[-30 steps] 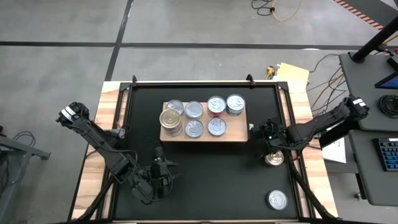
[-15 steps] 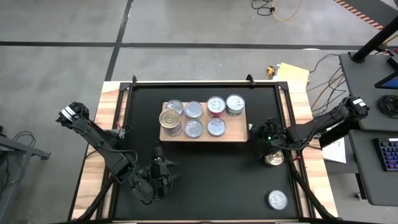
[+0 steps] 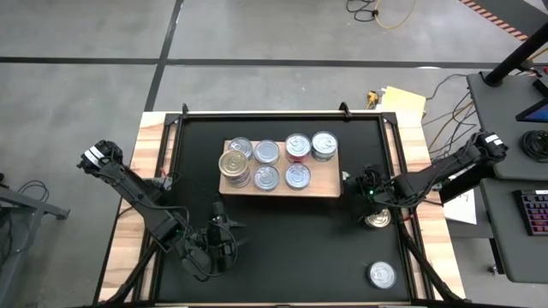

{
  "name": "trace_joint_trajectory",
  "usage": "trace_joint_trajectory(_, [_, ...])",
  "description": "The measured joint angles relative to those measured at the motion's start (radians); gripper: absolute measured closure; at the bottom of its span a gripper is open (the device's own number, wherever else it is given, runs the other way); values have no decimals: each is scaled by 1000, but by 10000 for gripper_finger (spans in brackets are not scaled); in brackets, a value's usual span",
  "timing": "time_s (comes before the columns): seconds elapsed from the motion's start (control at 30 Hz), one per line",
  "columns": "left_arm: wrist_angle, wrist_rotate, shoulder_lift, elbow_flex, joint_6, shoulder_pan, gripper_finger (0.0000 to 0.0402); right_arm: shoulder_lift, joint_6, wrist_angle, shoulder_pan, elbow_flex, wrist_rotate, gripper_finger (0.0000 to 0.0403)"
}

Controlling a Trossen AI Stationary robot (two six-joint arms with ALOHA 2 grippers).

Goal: Stack canned seafood by type on shelf
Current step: Stack the green tuna can on the green tuna can

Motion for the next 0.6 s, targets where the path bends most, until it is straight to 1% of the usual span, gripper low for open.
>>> trace_joint_trajectory(0.4, [0,0,0,0,-6,0,240,0,89,-123,0,0,-11,390])
trace_joint_trajectory(0.6, [0,0,0,0,-8,0,240,-55,47,-163,2,9,-8,390])
